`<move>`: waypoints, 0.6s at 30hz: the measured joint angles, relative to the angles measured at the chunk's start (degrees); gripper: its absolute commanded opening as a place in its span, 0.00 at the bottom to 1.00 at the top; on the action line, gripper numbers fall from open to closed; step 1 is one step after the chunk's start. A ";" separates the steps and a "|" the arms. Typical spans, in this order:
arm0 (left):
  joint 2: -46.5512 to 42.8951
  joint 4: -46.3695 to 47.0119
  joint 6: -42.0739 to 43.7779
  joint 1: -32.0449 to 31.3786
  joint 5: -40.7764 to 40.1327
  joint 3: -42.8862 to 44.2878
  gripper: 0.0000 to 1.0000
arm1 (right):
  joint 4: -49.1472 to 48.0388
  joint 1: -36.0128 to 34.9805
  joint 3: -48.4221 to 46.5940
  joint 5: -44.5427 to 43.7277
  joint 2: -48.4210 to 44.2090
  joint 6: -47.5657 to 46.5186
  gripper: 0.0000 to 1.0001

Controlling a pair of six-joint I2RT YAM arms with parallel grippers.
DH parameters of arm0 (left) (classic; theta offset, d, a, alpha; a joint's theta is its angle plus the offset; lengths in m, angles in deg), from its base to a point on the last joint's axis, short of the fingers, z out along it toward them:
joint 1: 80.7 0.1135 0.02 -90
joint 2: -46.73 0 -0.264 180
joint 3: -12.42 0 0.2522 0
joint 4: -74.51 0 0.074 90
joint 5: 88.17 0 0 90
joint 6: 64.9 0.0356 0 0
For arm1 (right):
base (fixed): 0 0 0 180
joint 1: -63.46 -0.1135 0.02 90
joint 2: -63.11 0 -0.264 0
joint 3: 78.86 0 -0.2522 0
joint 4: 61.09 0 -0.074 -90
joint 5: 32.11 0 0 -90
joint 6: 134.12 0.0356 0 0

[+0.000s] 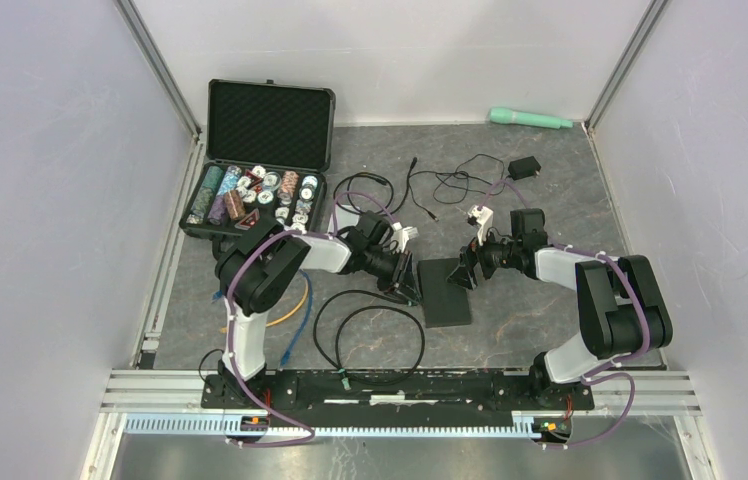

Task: Pull the plug from the switch port
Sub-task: Pull the connector from the switch port.

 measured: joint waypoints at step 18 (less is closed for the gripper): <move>2.58 27.26 -1.79 3.56 10.78 -10.88 0.02 | 0.39 0.02 -0.39 0.24 0.42 -0.28 0.94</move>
